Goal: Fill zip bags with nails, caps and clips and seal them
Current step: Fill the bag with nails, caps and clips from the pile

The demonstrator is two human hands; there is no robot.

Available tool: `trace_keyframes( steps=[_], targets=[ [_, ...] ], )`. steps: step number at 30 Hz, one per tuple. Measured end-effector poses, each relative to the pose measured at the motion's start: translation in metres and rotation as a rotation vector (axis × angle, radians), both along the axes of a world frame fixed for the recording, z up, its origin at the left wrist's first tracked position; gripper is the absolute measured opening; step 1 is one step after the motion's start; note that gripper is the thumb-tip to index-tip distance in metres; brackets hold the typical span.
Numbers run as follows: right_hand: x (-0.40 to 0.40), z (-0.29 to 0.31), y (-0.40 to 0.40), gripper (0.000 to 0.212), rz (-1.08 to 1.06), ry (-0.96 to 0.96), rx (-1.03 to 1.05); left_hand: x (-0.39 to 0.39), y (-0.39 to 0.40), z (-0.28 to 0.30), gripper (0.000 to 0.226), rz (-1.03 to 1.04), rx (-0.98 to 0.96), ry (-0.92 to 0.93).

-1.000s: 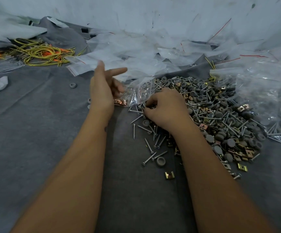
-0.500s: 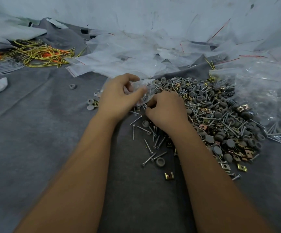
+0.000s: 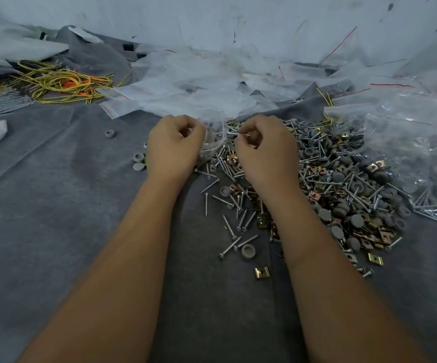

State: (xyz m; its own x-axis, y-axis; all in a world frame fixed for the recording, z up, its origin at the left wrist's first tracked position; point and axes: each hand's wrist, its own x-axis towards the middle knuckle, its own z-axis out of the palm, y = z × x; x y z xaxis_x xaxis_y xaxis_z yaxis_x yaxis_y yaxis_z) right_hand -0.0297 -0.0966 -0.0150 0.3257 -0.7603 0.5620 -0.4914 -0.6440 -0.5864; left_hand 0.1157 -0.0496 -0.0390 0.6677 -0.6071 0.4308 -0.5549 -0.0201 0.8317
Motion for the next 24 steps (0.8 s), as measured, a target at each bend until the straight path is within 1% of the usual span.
trace_keyframes(
  steps=[2, 5, 9, 12, 15, 18, 20, 21, 23, 24],
  targets=[
    [0.001, -0.001, 0.001, 0.006, 0.033, 0.007, -0.053, -0.003, 0.001, 0.001, 0.019, -0.041, 0.000, 0.011],
    [0.002, -0.004, 0.001, 0.010, 0.073, 0.075, -0.086, -0.008, 0.002, 0.002, 0.021, -0.102, 0.013, -0.018],
    [0.003, -0.009, -0.001, 0.014, 0.039, 0.178, -0.173, -0.011, 0.004, 0.005, 0.025, -0.138, 0.012, -0.018],
    [0.005, -0.011, 0.001, 0.023, 0.073, 0.210, -0.181, -0.013, 0.006, 0.006, 0.023, -0.142, 0.004, -0.018],
    [0.004, -0.009, 0.001, 0.030, 0.086, 0.181, -0.155, -0.012, 0.006, 0.005, 0.019, -0.079, 0.006, -0.029],
    [0.002, -0.005, 0.000, 0.036, 0.060, 0.081, -0.090, -0.007, 0.005, 0.005, 0.018, 0.005, -0.010, -0.010],
    [0.000, -0.003, -0.001, 0.029, 0.036, 0.061, -0.021, -0.005, 0.004, 0.005, 0.022, 0.048, -0.038, 0.033],
    [0.000, -0.003, -0.001, 0.024, 0.032, 0.088, 0.012, -0.004, 0.004, 0.005, 0.025, 0.067, -0.053, 0.057],
    [-0.001, -0.002, 0.000, 0.015, 0.028, 0.209, 0.050, -0.003, 0.003, 0.006, 0.029, 0.093, -0.078, 0.092],
    [-0.001, -0.003, 0.000, 0.015, 0.027, 0.298, 0.046, -0.003, 0.003, 0.005, 0.029, 0.100, -0.086, 0.103]
  ],
)
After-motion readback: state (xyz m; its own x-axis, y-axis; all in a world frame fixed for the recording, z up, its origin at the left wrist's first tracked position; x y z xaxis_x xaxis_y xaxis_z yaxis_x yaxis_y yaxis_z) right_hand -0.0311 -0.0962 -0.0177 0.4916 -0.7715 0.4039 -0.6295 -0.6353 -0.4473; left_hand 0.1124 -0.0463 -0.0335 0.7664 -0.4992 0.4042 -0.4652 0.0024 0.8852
